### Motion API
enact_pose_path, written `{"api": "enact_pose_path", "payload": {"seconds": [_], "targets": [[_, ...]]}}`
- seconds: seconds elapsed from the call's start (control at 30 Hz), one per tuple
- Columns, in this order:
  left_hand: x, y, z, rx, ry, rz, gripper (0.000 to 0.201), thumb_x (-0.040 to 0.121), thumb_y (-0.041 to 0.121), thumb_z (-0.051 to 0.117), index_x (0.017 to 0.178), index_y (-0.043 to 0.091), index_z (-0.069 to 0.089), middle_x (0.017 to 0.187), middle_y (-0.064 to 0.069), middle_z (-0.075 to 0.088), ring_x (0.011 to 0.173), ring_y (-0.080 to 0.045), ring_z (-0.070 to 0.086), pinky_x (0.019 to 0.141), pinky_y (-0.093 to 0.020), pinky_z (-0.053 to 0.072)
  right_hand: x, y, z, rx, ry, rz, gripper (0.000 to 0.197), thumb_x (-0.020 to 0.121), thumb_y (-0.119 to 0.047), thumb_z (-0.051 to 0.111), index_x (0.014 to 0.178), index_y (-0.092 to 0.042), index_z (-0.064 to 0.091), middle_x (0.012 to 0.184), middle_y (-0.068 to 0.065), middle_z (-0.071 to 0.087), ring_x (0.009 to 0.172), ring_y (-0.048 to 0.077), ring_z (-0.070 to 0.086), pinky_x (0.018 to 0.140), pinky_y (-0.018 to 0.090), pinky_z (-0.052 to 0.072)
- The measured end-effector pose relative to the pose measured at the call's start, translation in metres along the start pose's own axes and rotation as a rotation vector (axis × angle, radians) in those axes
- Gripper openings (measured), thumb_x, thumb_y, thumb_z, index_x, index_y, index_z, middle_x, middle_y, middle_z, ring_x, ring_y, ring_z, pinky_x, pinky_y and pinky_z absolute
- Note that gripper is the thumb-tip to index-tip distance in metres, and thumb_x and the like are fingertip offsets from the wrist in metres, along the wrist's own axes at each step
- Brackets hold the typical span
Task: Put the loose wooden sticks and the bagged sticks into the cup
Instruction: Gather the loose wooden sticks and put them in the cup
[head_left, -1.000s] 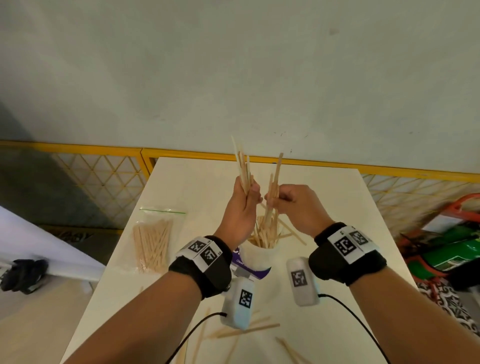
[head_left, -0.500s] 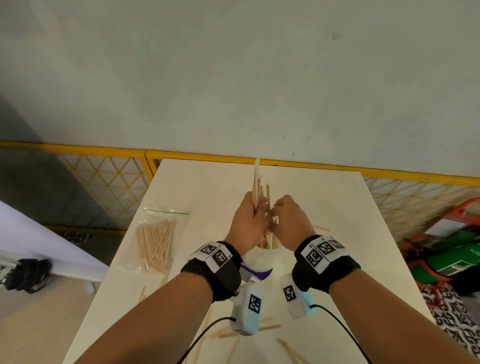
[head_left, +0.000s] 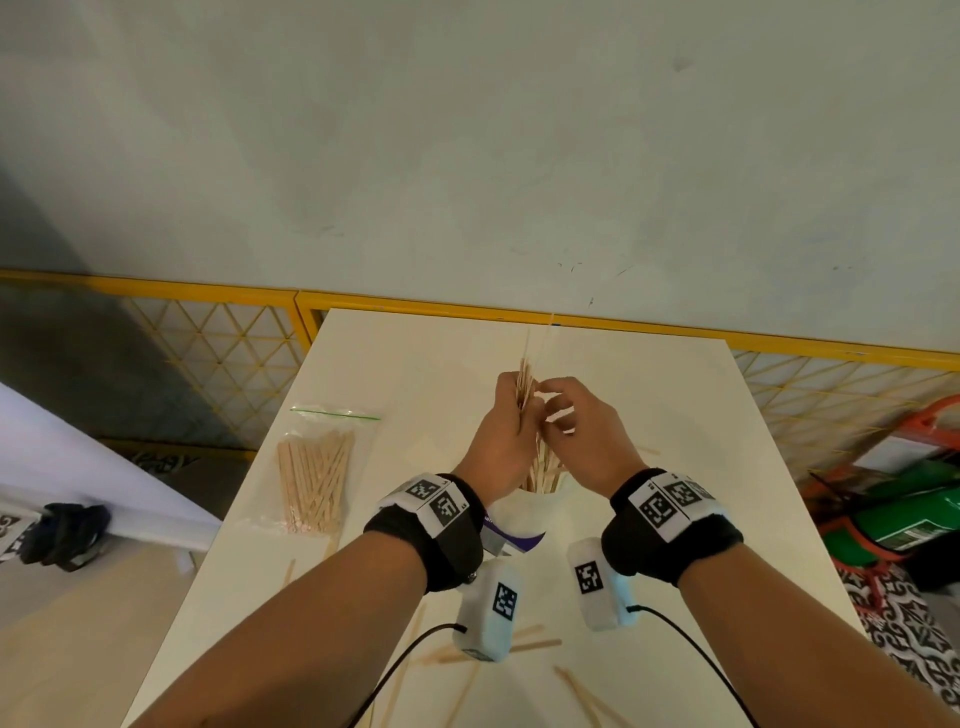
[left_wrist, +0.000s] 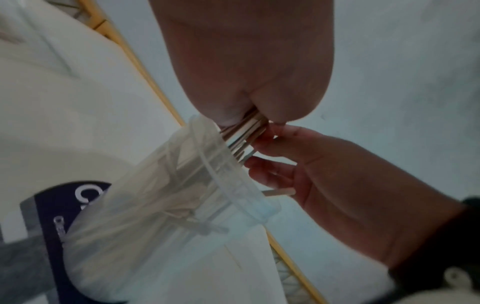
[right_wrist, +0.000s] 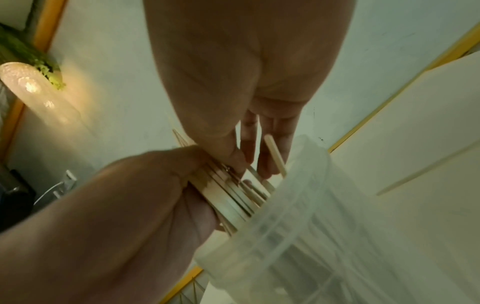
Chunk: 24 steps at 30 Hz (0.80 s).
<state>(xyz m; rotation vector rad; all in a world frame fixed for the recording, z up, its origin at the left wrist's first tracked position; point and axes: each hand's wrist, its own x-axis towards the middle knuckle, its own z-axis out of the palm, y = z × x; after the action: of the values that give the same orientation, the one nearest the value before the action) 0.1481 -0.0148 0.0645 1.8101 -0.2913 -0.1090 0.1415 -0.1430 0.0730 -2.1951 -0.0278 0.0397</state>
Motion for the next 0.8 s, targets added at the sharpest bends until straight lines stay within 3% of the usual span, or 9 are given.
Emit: {"api": "enact_pose_path", "payload": {"seconds": [0.1, 0.2, 0.3, 0.37, 0.47, 0.53, 0.63, 0.8], "targets": [[0.002, 0.001, -0.002, 0.065, -0.149, -0.001, 0.01, 0.103, 0.007, 0.037, 0.11, 0.013, 0.032, 0.083, 0.005, 0.047, 0.071, -0.007, 0.053, 0.064, -0.02, 0.048, -0.001, 0.002, -0.005, 0.083, 0.002, 0.026, 0.045, 0.088, -0.001, 0.044, 0.126, -0.024, 0.049, 0.111, 0.0, 0.06, 0.077, 0.015, 0.064, 0.059, 0.016, 0.047], [0.006, 0.005, -0.006, 0.115, -0.239, -0.055, 0.008, 0.101, 0.011, 0.043, 0.105, 0.006, 0.039, 0.092, -0.013, 0.053, 0.082, -0.025, 0.056, 0.075, -0.038, 0.051, 0.001, -0.006, -0.01, 0.294, 0.106, 0.025, 0.038, 0.084, -0.019, 0.04, 0.118, -0.026, 0.056, 0.114, 0.003, 0.062, 0.097, 0.026, 0.064, 0.075, 0.027, 0.05], [0.005, 0.005, -0.007, 0.296, -0.257, -0.049, 0.019, 0.098, 0.017, 0.048, 0.107, 0.001, 0.049, 0.101, -0.019, 0.059, 0.092, -0.033, 0.059, 0.088, -0.049, 0.048, 0.004, -0.019, -0.016, 0.317, 0.182, -0.078, 0.026, 0.09, -0.025, 0.046, 0.11, -0.022, 0.06, 0.099, 0.002, 0.067, 0.093, 0.02, 0.065, 0.085, 0.033, 0.053], [0.006, 0.006, -0.007, 0.316, -0.213, -0.061, 0.022, 0.096, 0.023, 0.054, 0.108, 0.004, 0.053, 0.104, -0.015, 0.063, 0.097, -0.031, 0.062, 0.091, -0.047, 0.05, 0.005, -0.024, -0.017, 0.208, 0.187, -0.135, 0.018, 0.095, -0.019, 0.048, 0.105, -0.019, 0.063, 0.091, -0.004, 0.068, 0.088, 0.014, 0.065, 0.083, 0.029, 0.055], [0.01, 0.006, -0.014, 0.237, -0.127, -0.103, 0.032, 0.087, 0.022, 0.067, 0.112, 0.007, 0.053, 0.103, -0.009, 0.065, 0.095, -0.026, 0.063, 0.085, -0.038, 0.053, 0.003, -0.024, -0.013, 0.04, 0.116, -0.166, 0.023, 0.096, -0.016, 0.049, 0.111, -0.015, 0.067, 0.109, 0.0, 0.066, 0.097, 0.01, 0.059, 0.084, 0.016, 0.046], [0.011, 0.006, -0.018, 0.21, -0.162, -0.14, 0.045, 0.082, 0.015, 0.073, 0.122, 0.008, 0.053, 0.105, -0.003, 0.063, 0.094, -0.02, 0.061, 0.08, -0.026, 0.052, 0.002, -0.018, -0.007, -0.071, 0.035, -0.162, 0.028, 0.096, -0.016, 0.048, 0.119, -0.014, 0.064, 0.116, 0.004, 0.061, 0.101, 0.011, 0.056, 0.09, 0.021, 0.045], [0.007, 0.007, -0.023, 0.146, -0.185, -0.205, 0.069, 0.081, 0.005, 0.073, 0.141, 0.009, 0.041, 0.128, -0.008, 0.059, 0.116, -0.022, 0.059, 0.094, -0.028, 0.049, -0.004, -0.012, -0.004, -0.071, -0.008, -0.062, 0.042, 0.095, -0.021, 0.05, 0.137, -0.017, 0.046, 0.126, 0.004, 0.058, 0.112, 0.014, 0.055, 0.095, 0.023, 0.041], [-0.012, 0.019, -0.036, 0.029, -0.163, -0.163, 0.079, 0.078, 0.004, 0.078, 0.145, 0.014, 0.038, 0.142, -0.005, 0.051, 0.129, -0.017, 0.051, 0.103, -0.023, 0.04, -0.022, -0.012, -0.018, -0.109, 0.03, 0.002, 0.064, 0.091, -0.037, 0.056, 0.147, -0.022, 0.03, 0.147, 0.0, 0.042, 0.134, 0.017, 0.04, 0.112, 0.037, 0.034]]}}
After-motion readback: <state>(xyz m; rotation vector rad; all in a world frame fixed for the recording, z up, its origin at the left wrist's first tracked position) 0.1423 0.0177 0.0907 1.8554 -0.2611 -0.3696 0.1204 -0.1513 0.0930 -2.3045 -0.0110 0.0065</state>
